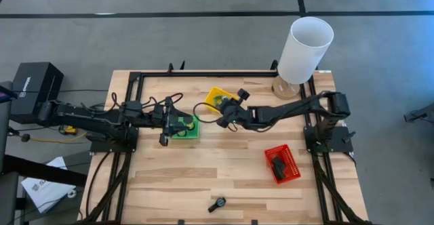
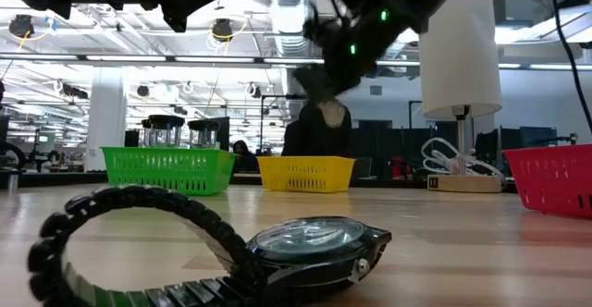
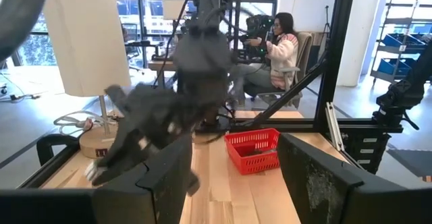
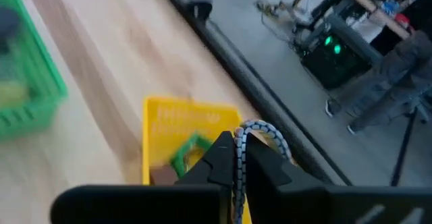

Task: Pick & Place Office items
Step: Put the white watch into the yellow basket

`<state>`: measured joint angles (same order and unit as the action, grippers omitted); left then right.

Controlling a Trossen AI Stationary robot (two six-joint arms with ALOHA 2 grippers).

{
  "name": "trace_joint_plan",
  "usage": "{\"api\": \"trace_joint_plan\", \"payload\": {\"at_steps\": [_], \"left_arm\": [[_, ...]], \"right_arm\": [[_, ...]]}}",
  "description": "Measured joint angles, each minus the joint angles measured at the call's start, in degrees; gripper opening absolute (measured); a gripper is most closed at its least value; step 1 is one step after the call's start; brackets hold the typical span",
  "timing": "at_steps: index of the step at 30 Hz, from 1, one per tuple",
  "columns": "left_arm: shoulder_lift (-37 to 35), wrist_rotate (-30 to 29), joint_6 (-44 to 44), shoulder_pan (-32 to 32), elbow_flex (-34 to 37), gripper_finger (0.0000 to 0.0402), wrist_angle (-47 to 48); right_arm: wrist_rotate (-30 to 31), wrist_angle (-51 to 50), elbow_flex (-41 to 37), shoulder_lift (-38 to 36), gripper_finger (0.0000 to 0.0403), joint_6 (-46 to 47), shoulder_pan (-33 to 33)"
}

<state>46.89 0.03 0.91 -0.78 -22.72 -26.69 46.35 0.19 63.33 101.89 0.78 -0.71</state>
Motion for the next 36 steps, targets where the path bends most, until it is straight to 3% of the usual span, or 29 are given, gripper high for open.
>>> {"api": "trace_joint_plan", "payload": {"at_steps": [7,15,21,27,36], "left_arm": [[0.0,0.0,0.0,0.0,0.0,0.0213,0.0],[0.0,0.0,0.0,0.0,0.0,0.0213,0.0],[0.0,0.0,0.0,0.0,0.0,0.0213,0.0],[0.0,0.0,0.0,0.0,0.0,0.0213,0.0],[0.0,0.0,0.0,0.0,0.0,0.0213,0.0]], "right_arm": [[0.0,2.9,0.0,5.2,0.0014,0.1,-2.6],[-3.9,5.3,0.0,5.3,0.0017,0.3,-5.0],[-12.5,6.5,0.1,5.3,0.0024,0.3,-7.1],[-14.5,6.5,0.1,5.3,0.0006,0.9,-8.9],[-25.0,4.7,0.1,5.3,0.0013,11.6,-11.3]]}}
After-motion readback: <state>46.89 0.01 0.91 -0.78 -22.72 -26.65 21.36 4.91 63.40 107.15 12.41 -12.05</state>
